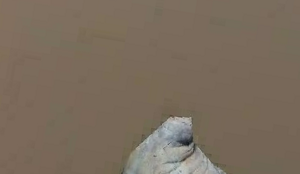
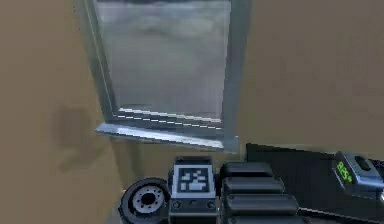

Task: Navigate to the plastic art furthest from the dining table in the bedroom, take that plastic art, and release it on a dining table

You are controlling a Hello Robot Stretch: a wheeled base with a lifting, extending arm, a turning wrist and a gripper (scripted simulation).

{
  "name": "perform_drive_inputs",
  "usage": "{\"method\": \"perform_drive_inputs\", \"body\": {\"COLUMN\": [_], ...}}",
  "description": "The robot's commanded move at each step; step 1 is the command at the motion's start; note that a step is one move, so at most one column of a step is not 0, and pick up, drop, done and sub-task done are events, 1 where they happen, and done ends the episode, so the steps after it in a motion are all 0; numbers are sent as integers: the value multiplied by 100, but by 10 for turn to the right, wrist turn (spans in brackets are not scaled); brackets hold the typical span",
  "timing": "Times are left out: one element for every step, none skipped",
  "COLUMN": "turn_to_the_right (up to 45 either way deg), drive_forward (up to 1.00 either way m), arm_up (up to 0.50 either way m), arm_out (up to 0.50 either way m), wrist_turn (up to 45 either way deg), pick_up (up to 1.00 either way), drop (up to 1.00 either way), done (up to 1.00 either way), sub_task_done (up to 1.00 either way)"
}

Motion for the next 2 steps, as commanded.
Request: {"method": "perform_drive_inputs", "body": {"turn_to_the_right": [-450,-210], "drive_forward": [0,0], "arm_up": [0,0], "arm_out": [0,0], "wrist_turn": [0,0], "pick_up": [0,0], "drop": [0,0], "done": [0,0], "sub_task_done": [0,0]}}
